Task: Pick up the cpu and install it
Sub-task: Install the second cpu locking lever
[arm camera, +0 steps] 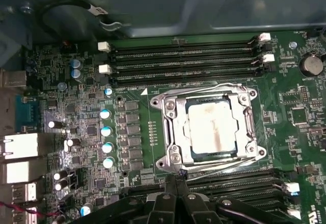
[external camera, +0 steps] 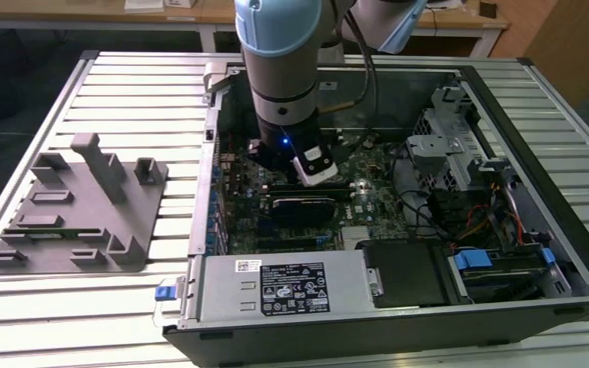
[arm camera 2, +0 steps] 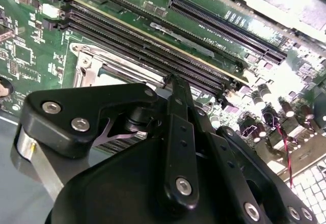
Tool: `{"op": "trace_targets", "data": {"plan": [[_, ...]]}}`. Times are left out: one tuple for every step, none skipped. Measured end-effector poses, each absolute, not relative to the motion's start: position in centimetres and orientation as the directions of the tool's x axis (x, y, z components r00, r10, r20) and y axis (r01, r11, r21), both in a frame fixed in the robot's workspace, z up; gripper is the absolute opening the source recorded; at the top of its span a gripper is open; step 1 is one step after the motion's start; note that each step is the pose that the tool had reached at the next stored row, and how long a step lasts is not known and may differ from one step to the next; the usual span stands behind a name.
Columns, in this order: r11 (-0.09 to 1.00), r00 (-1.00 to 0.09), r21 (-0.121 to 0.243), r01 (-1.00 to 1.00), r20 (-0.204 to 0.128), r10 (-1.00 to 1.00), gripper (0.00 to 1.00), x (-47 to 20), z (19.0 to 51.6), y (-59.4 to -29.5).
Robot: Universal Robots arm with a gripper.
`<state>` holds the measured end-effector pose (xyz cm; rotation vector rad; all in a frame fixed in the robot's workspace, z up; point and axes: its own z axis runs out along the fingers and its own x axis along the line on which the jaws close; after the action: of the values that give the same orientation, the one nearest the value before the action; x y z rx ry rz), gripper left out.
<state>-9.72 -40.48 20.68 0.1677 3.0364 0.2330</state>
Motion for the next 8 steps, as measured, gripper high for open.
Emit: {"op": "trace_targets", "data": {"plan": [[0.981, -0.990, 0.163, 0.102, -0.082, 0.117, 0.11, -9.74, 20.61, -40.50], [0.980, -0.990, 0.169, 0.102, -0.081, 0.117, 0.11, -9.77, 20.55, -40.51], [0.979, -0.990, 0.176, 0.102, -0.080, 0.118, 0.11, -9.80, 20.50, -40.53], [0.978, -0.990, 0.182, 0.102, -0.080, 0.118, 0.11, -9.83, 20.45, -40.54], [0.977, -0.990, 0.189, 0.102, -0.079, 0.119, 0.11, -9.86, 20.39, -40.55], [0.975, -0.990, 0.195, 0.102, -0.078, 0.120, 0.11, -9.88, 20.32, -40.56], [0.975, -0.990, 0.199, 0.102, -0.078, 0.120, 0.11, -9.91, 20.23, -40.57], [0.974, -0.990, 0.202, 0.102, -0.077, 0.120, 0.11, -9.94, 20.14, -40.58]]}}
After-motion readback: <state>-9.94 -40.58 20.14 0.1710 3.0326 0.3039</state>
